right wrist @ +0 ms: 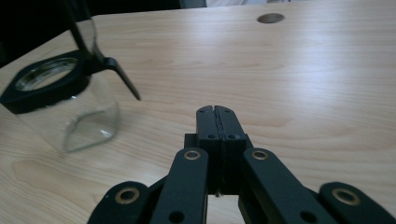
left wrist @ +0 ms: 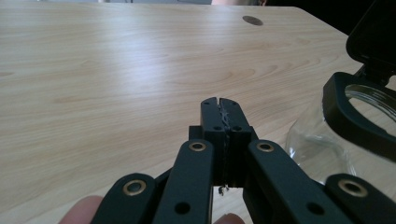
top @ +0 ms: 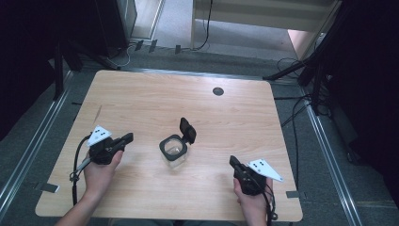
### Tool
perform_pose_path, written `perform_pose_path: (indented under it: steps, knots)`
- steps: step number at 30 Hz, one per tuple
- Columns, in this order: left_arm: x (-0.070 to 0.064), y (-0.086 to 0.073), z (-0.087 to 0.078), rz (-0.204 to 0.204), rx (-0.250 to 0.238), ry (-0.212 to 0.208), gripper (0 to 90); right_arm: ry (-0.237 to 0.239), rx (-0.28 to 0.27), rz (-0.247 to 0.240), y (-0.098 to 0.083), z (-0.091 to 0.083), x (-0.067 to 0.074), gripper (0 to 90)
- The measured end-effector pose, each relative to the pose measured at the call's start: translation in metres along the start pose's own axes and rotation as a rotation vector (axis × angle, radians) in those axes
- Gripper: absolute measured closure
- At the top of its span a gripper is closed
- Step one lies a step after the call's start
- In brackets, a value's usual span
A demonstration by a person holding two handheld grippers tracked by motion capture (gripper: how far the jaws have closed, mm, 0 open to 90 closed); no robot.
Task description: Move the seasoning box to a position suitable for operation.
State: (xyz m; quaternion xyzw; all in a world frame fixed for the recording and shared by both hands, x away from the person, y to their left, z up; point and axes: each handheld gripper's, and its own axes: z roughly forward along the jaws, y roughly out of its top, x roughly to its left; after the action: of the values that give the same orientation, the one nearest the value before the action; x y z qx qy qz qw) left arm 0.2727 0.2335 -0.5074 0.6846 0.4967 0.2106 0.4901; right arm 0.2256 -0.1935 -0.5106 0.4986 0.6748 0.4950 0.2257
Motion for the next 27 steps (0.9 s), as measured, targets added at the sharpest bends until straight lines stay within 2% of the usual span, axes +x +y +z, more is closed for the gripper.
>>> perform_pose_path:
  steps: [4,5,6,7,8,10,11,14,16,20,22,27]
  knots:
    - [-0.008,0.004,0.015,-0.026,-0.002,-0.03,90.0,0.039,0.01,-0.015,0.002,0.018,0.022,90.0]
    - [-0.01,0.005,0.019,-0.024,0.001,-0.033,90.0,0.05,0.02,-0.023,0.001,0.027,0.032,90.0]
    - [-0.012,0.006,0.023,-0.021,0.002,-0.038,90.0,0.05,0.02,-0.023,0.001,0.027,0.032,90.0]
    - [-0.014,0.007,0.026,-0.023,0.0,-0.042,90.0,0.056,0.021,-0.03,0.002,0.034,0.042,90.0]
    - [-0.016,0.008,0.029,-0.026,-0.005,-0.05,90.0,0.056,0.021,-0.03,0.002,0.034,0.042,90.0]
    - [-0.021,0.008,0.035,-0.043,-0.011,-0.074,90.0,0.066,0.019,-0.016,0.004,0.044,0.055,90.0]
    - [-0.021,0.008,0.035,-0.043,-0.011,-0.074,90.0,0.066,0.019,-0.016,0.004,0.044,0.055,90.0]
    - [-0.03,0.006,0.042,-0.01,0.003,-0.09,90.0,0.074,0.029,-0.024,0.003,0.055,0.069,90.0]
    - [-0.037,0.004,0.048,0.02,0.022,-0.107,90.0,0.073,0.036,-0.024,0.001,0.06,0.073,90.0]
    - [-0.043,0.0,0.049,0.022,0.046,-0.125,90.0,0.065,0.062,-0.01,-0.003,0.066,0.081,90.0]
    - [-0.046,-0.003,0.047,0.037,0.058,-0.131,90.0,0.065,0.072,-0.007,-0.003,0.065,0.083,90.0]
    - [-0.051,-0.007,0.043,0.049,0.065,-0.146,90.0,0.094,0.084,-0.018,-0.006,0.067,0.094,90.0]
